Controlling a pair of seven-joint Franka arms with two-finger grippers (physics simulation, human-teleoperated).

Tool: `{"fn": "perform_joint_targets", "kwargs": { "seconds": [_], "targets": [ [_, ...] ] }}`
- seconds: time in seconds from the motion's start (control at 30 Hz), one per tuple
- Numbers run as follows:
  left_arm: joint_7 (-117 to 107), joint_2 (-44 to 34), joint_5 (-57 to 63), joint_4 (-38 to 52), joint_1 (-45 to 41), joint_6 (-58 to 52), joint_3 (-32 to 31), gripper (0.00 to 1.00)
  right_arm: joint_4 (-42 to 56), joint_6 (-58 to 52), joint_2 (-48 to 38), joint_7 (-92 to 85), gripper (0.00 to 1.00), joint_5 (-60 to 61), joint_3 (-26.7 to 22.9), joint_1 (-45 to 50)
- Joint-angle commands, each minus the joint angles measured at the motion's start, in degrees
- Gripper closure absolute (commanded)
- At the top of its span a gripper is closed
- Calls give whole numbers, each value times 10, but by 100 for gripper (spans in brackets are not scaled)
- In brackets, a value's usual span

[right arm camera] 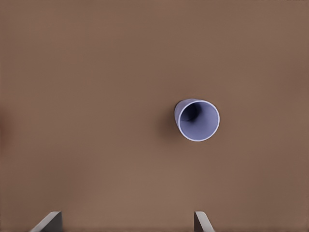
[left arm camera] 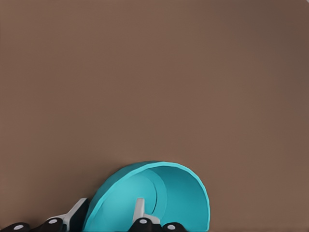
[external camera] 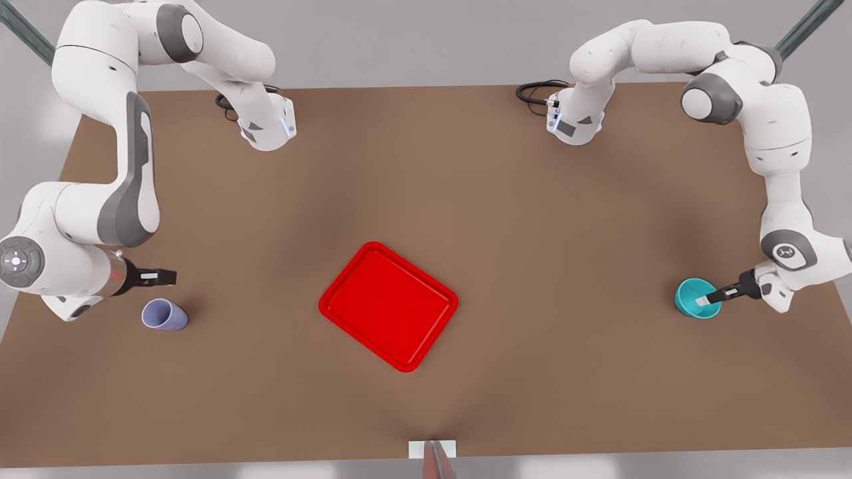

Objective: Place the bowl on the tray with the left arm and the cup on the tray with the right arm

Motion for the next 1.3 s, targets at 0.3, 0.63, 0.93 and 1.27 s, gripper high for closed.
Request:
{"fn": "perform_joint_targets", "kwargs": {
  "seconds": [0.3, 0.63, 0.93, 1.27],
  "targets": [
    [1, -1, 4, 1, -15, 0, 2, 79, 1, 0, 0, -1, 0, 1, -1, -3],
    [-286, -119, 27, 5, -224, -72, 3, 79, 1, -1, 0, -1, 0, 4, -1, -13],
    [-791, -113, 113, 19, -502, -2, 3, 79, -24, -27, 5, 11, 0, 15, 1, -11],
    [-1098, -24, 110, 65, -658, 152, 1, 79, -264, 324, -61, -18, 0, -18, 4, -103]
  ]
}}
